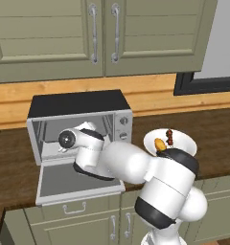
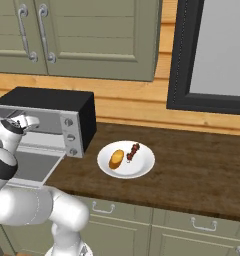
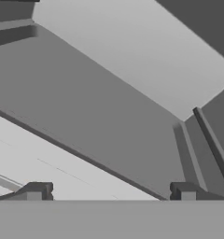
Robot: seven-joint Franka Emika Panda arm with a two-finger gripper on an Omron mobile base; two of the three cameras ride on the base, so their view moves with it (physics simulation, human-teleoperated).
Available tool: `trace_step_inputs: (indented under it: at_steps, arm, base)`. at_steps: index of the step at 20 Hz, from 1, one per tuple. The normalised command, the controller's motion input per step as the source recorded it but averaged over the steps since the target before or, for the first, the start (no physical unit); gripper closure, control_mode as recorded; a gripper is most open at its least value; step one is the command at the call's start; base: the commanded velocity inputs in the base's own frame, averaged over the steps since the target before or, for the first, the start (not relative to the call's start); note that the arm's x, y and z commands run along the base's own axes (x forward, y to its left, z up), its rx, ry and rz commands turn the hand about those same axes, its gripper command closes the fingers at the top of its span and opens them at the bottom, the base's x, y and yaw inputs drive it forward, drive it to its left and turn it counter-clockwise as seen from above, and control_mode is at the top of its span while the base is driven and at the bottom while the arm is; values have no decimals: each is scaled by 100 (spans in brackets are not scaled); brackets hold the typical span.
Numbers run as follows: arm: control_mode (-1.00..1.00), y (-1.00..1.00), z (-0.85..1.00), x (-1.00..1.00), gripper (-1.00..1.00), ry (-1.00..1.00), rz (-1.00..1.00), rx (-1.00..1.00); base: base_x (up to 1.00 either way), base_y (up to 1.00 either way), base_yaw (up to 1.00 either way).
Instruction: Pick up the kebab skewer and baguette bread, and place them inside the toaster oven. Close the toaster oven door and start by setting the timer.
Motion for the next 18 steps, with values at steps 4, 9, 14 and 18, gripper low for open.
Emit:
trace_step_inputs:
  at_steps: [4,9,14,18]
  arm:
    - [-100,0,-3,21,-100,0,0,0]
    - [-100,0,-25,1,-100,0,0,0]
    - [-100,0,-13,8,-100,0,0,0]
    - [-100,0,0,18,-100,0,0,0]
  base:
    - [0,0,0]
    - [0,0,0]
    - [0,0,0]
    - [0,0,0]
